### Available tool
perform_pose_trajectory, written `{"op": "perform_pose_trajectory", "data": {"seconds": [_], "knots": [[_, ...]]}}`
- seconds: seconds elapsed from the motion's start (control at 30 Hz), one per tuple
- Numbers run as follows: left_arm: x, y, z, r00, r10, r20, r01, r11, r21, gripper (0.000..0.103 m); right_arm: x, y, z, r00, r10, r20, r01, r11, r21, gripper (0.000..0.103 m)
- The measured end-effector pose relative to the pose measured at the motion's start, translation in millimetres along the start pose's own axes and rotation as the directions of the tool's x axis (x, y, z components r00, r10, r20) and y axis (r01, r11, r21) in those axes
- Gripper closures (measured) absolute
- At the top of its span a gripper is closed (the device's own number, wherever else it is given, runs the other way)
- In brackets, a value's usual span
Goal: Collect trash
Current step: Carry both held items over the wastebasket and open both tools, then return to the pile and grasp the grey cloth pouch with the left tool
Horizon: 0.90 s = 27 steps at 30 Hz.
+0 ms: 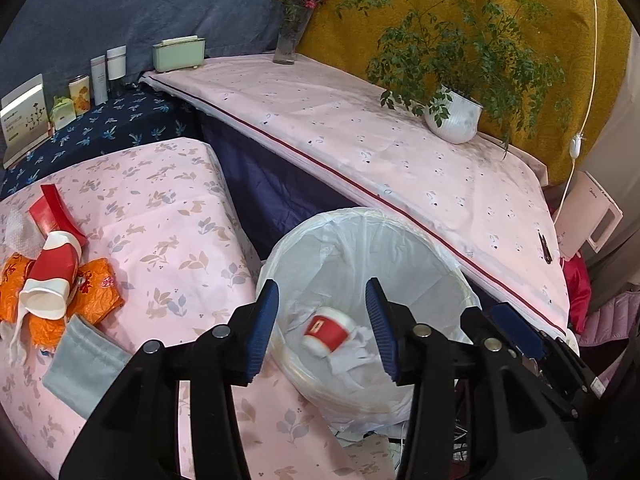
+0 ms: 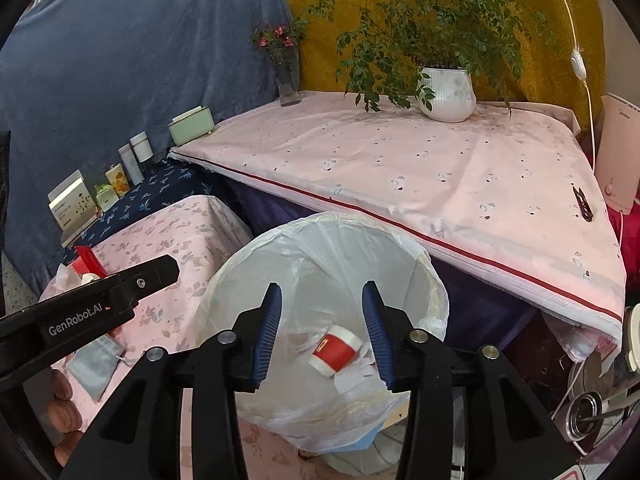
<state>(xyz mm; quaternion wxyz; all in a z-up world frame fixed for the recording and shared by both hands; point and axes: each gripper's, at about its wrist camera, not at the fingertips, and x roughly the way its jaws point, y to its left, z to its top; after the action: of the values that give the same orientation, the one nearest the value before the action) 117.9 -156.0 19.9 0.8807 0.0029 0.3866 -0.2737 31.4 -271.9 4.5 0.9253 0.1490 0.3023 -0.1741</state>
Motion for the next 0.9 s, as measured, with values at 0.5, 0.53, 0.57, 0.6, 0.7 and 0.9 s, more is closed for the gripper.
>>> {"op": "perform_pose_trajectory", "data": {"seconds": [0.5,0.53,0.57,0.6,0.7,0.9], "knots": [[-20.9,15.9,-4.0,0.999,0.044,0.025,-0.044,0.999,-0.017,0.059,-17.3,20.1,-1.9,1.000,0.006,0.019,-0.005,0.999,-0.047,0.049],[-22.3,17.0,-4.7,0.999,0.046,0.027,-0.046,0.999,-0.018,0.059,-18.4,21.5,-2.4,1.000,0.006,0.020,-0.005,0.999,-0.049,0.048],[-23.5,18.2,-5.3,0.998,0.048,0.027,-0.048,0.999,-0.019,0.059,-20.0,23.1,-3.8,1.000,0.008,0.020,-0.007,0.999,-0.051,0.047],[-24.8,19.6,-5.7,0.998,0.050,0.028,-0.050,0.999,-0.021,0.059,-21.0,24.4,-4.6,1.000,0.010,0.021,-0.009,0.999,-0.053,0.046],[-28.8,24.3,-7.6,0.998,0.058,0.031,-0.058,0.998,-0.030,0.059,-24.8,28.5,-7.6,1.000,0.015,0.022,-0.013,0.998,-0.058,0.045],[-36.4,35.2,-12.2,0.997,0.075,0.033,-0.073,0.996,-0.048,0.055,-30.0,38.4,-12.1,1.000,0.025,0.018,-0.024,0.997,-0.074,0.045]]}}
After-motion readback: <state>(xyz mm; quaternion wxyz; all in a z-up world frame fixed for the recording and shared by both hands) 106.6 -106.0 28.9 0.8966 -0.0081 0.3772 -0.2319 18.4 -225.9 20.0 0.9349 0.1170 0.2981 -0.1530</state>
